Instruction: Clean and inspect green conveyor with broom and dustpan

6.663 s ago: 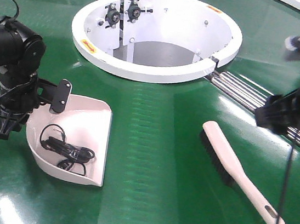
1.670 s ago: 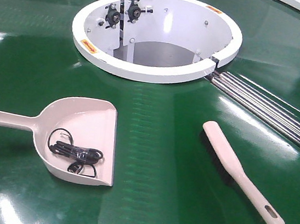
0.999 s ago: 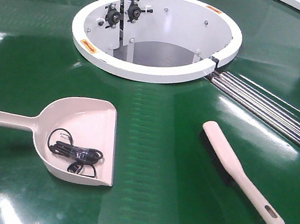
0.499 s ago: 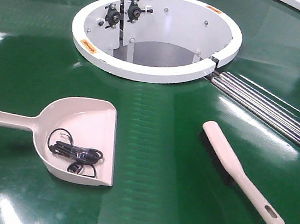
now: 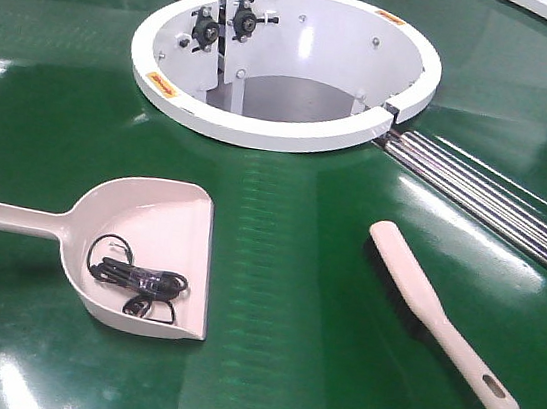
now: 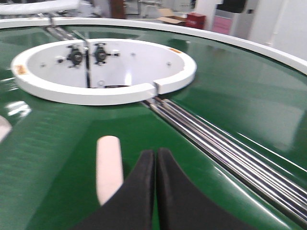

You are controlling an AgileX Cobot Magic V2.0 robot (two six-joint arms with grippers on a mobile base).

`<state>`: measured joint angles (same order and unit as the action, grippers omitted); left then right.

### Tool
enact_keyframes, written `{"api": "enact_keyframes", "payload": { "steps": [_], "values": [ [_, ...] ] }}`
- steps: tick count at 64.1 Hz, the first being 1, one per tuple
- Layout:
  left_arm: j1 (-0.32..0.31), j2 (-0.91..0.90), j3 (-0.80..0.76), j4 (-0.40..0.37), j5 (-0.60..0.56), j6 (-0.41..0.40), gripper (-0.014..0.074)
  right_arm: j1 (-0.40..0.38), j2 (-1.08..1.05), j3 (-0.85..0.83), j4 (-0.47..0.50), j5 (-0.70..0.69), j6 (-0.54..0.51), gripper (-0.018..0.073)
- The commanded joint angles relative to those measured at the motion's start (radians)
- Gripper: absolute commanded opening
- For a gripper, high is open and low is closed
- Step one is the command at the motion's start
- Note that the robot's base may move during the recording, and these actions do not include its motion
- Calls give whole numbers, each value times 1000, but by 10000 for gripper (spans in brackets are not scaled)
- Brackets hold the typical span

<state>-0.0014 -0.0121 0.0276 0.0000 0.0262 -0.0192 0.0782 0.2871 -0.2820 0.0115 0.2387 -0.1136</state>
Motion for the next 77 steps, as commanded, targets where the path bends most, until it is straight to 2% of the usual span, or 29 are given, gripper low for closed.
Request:
{"api": "enact_keyframes", "payload": {
  "steps": [1, 18, 23, 38, 77],
  "values": [
    [0, -15, 9, 0, -66, -10, -6, -30, -43, 45, -12, -124, 9, -8],
    [0, -15, 9, 0, -66, -10, -6, -30, -314, 266, -12, -185, 54, -8],
    [0, -15, 9, 0, -65, -10, -6, -30, -310, 316, -25, -239, 75, -8],
    [0, -15, 9, 0, -65, -10, -6, -30, -310, 314, -84, -257, 119, -8],
    [0, -15, 9, 0, -65, -10, -6, -30, -310, 314, -83, -256, 120, -8]
  ]
}}
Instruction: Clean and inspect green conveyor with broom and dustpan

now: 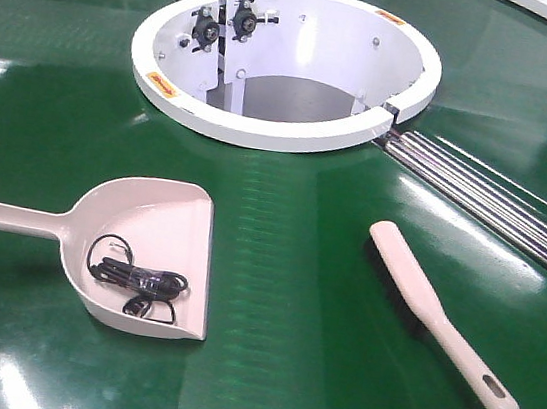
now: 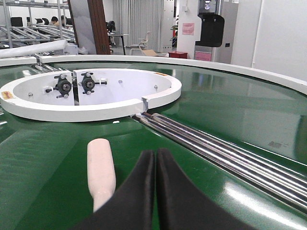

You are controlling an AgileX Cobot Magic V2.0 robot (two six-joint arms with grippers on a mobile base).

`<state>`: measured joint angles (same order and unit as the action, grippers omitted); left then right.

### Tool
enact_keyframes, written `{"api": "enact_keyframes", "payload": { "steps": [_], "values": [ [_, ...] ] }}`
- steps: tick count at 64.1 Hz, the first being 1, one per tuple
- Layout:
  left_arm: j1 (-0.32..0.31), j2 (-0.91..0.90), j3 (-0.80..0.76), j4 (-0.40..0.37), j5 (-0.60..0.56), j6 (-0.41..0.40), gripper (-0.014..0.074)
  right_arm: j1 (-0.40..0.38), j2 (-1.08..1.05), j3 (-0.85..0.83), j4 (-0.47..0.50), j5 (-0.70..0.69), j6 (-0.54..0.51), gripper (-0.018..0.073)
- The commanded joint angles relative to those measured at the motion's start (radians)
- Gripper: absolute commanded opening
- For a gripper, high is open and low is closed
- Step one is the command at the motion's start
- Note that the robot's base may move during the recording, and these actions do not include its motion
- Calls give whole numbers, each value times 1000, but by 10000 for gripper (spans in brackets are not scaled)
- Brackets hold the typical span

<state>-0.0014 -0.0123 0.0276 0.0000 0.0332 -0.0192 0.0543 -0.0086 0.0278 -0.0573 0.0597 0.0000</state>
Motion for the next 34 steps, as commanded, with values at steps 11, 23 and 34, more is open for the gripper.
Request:
{"api": "enact_keyframes", "payload": {
  "steps": [11, 23, 34],
  "values": [
    [0, -14, 9, 0, -72, -10, -6, -6, -14, 4, -14, -77, 7, -8],
    [0, -14, 9, 0, -72, -10, -6, -6, -14, 4, -14, -77, 7, -8],
    [0, -14, 9, 0, -72, -10, -6, -6, -14, 4, -14, -77, 7, -8]
  ]
}}
